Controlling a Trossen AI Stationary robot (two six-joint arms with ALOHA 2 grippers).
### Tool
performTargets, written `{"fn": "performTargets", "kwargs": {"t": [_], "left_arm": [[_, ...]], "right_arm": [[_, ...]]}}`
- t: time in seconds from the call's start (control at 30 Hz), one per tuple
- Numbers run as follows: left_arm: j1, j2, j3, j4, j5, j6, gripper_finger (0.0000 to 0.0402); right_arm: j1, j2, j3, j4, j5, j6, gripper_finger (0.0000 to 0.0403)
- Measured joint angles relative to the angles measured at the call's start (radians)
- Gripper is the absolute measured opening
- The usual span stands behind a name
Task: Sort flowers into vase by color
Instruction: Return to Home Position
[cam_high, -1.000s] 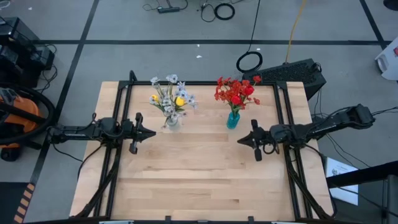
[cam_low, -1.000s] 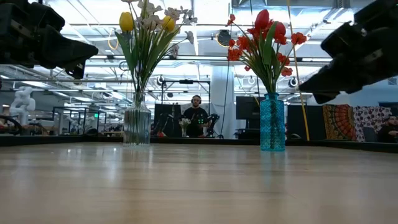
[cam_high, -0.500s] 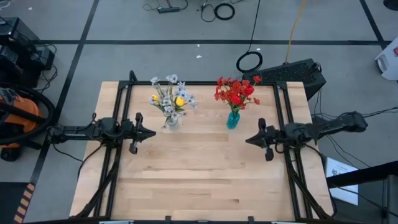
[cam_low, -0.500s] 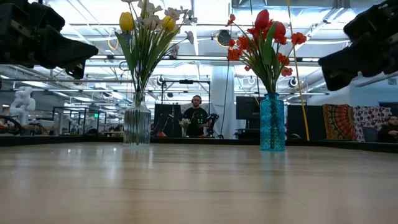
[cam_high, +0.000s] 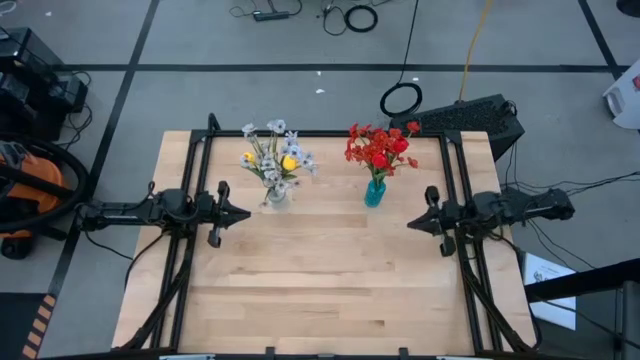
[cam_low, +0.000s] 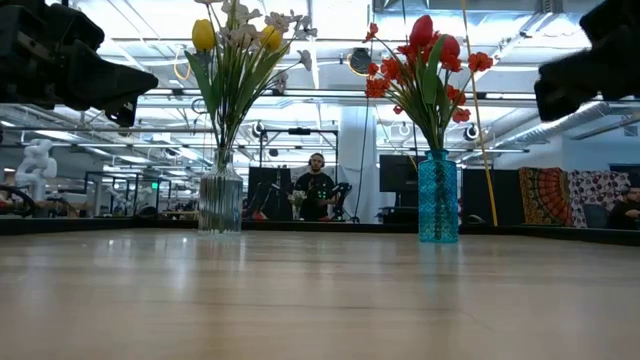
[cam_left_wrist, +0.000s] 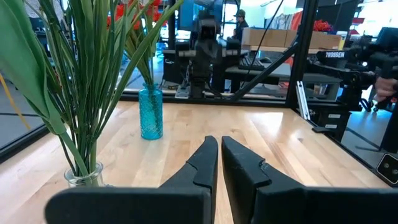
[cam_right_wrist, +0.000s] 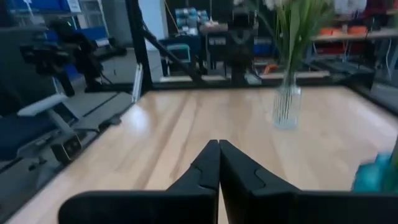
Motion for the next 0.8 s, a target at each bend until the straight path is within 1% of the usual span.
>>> {"fn": "performTargets", "kwargs": {"t": [0.07, 0.13, 0.17, 0.23, 0.33, 0.57, 0.8], "left_arm": [[0.0, 0.0, 0.0, 0.0, 0.0, 0.0, 0.003], [0.0, 0.001, 0.0, 0.001, -0.002, 0.0, 0.003], [0.0, 0.001, 0.0, 0.0, -0.003, 0.0, 0.003], [0.0, 0.001, 0.0, 0.0, -0.004, 0.0, 0.003], [0.0, 0.001, 0.0, 0.0, -0.006, 0.0, 0.003], [0.0, 0.001, 0.0, 0.0, -0.006, 0.0, 0.003], [0.0, 0.001, 0.0, 0.0, -0.007, 0.0, 0.003]], "right_arm": [[-0.001, -0.002, -0.052, 0.046, -0.001, 0.025, 0.0], [-0.001, 0.001, -0.093, 0.137, -0.019, 0.037, 0.0], [-0.001, 0.006, -0.106, 0.172, -0.03, 0.029, 0.0], [-0.001, 0.006, -0.122, 0.232, -0.02, -0.002, 0.0], [-0.002, 0.006, -0.122, 0.221, 0.01, -0.058, 0.0], [-0.035, 0.006, -0.122, 0.217, 0.008, -0.133, 0.0], [-0.036, 0.007, -0.122, 0.216, 0.008, -0.004, 0.0]]}}
